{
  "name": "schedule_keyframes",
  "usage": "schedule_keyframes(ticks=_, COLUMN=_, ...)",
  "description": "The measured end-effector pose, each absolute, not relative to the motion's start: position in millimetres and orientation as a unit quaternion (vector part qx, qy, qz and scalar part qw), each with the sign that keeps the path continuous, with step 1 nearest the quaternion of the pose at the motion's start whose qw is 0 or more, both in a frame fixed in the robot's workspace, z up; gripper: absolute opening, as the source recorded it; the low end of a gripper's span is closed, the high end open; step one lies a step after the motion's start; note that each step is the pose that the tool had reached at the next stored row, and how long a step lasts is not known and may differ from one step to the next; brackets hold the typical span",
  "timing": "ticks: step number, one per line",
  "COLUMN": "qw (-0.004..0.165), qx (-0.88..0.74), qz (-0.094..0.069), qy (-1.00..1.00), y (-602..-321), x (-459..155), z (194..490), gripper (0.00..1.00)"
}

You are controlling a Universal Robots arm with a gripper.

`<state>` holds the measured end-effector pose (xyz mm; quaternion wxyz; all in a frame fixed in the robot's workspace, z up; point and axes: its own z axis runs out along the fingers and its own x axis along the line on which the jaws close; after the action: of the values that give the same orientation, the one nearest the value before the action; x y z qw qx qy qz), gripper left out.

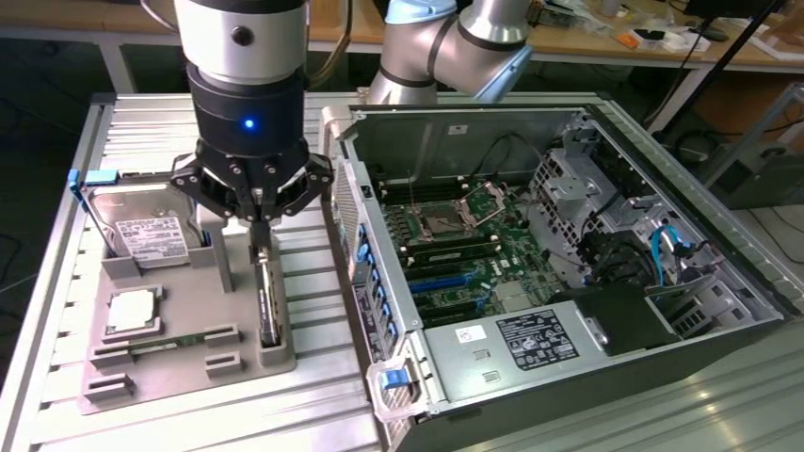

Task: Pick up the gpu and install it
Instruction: 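Pick up the gpu and move the gpu toward the slot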

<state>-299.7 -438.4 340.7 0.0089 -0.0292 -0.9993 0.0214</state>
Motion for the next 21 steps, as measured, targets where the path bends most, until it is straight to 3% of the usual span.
schedule_keyframes(ticks=21, qw=0.009, qx=-0.029, qz=0.021, qy=-0.999, y=-438.4, x=-299.6, z=299.5, gripper=0.11)
